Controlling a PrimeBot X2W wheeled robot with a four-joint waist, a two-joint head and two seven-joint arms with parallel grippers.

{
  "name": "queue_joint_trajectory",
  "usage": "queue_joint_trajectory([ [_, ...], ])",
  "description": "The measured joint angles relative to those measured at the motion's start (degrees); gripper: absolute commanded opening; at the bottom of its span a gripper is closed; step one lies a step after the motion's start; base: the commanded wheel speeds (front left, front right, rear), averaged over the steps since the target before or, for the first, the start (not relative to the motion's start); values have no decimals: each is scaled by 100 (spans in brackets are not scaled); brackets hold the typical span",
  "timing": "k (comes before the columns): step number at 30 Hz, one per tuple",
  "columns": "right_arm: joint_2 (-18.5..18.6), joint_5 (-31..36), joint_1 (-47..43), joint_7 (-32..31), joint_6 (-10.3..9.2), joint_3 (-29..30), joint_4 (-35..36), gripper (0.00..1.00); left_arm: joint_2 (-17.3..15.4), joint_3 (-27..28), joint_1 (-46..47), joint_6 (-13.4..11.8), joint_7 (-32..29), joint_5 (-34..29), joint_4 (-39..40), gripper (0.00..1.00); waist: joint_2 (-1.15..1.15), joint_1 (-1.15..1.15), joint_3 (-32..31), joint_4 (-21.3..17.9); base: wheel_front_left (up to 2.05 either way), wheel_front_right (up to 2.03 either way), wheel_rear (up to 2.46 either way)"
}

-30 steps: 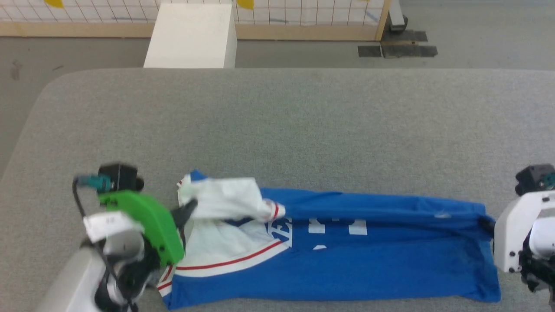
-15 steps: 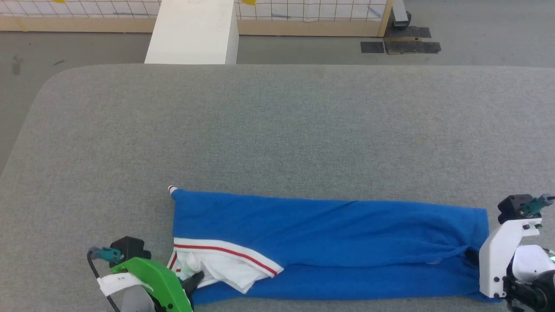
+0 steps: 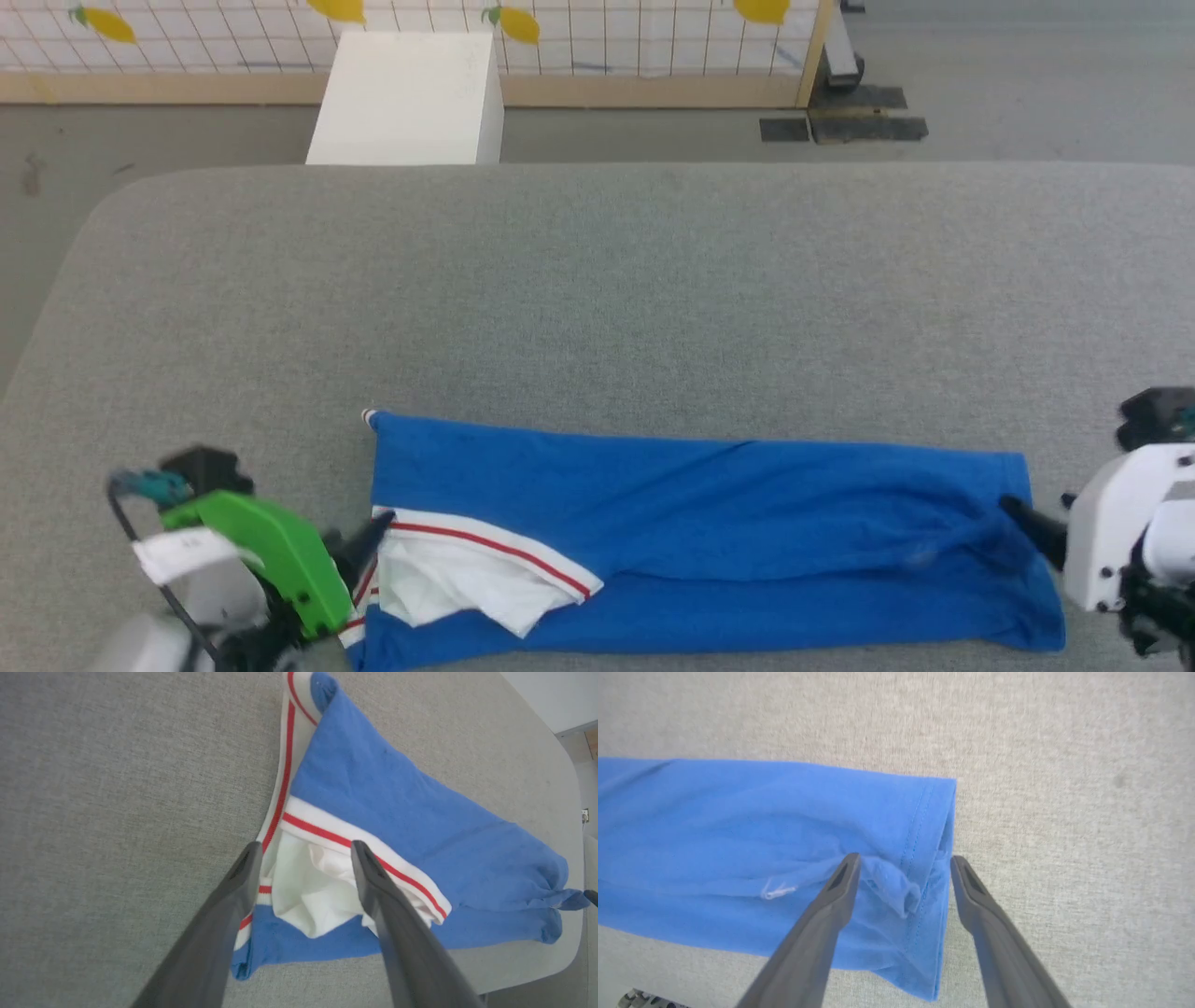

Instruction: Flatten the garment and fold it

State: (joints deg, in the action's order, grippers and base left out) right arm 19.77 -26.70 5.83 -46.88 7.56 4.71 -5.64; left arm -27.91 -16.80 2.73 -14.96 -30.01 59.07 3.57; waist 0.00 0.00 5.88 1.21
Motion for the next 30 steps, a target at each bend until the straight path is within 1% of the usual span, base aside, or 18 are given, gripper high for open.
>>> queue_joint_trajectory([
  [2, 25, -77, 1, -87, 0, 138, 186, 100, -74, 145, 92, -89, 8, -2, 257, 100, 0, 0, -63, -4, 0, 0, 0],
  [4, 34, -140, 1, -160, 0, 280, 356, 100, -92, 312, 177, -125, 115, -2, 458, 100, 0, 0, -112, -10, 0, 0, 0],
  [7, 48, -153, 1, -244, 0, 522, 545, 100, -110, 544, 304, -99, 606, -142, 636, 100, 0, 0, -160, -31, 0, 0, 0],
  [8, 49, -146, 1, -289, 0, 606, 586, 100, -112, 602, 355, -56, 826, -281, 666, 100, 0, 0, -167, -42, 0, 0, 0],
  [11, 52, -99, 1, -353, 0, 794, 616, 100, -103, 660, 432, 189, 1578, -710, 676, 100, 0, 0, -154, -65, 0, 0, 0],
  [15, 107, 52, -4, -402, 0, 859, 530, 100, -49, 671, 450, 501, 2649, -1246, 420, 100, 0, 0, -58, -69, 0, 0, 0],
  [18, 167, 118, -10, -410, 0, 764, 354, 100, 32, 615, 462, 635, 3287, -1591, 145, 100, 0, 0, 47, -68, 0, 0, 0],
  [22, 307, 105, -38, -371, 0, 550, 91, 100, 140, 467, 539, 647, 3960, -2075, -202, 100, 0, 0, 203, -37, 0, 0, 0],
  [25, 368, -33, -60, -290, 0, 331, -92, 100, 213, 403, 636, 702, 4225, -2286, -396, 100, 0, 0, 322, 2, 0, 0, 0],
  [30, 489, -344, -59, -197, 0, -155, -278, 100, 360, 385, 739, 790, 4388, -2479, -686, 100, 0, 0, 516, 70, 0, 0, 0],
])
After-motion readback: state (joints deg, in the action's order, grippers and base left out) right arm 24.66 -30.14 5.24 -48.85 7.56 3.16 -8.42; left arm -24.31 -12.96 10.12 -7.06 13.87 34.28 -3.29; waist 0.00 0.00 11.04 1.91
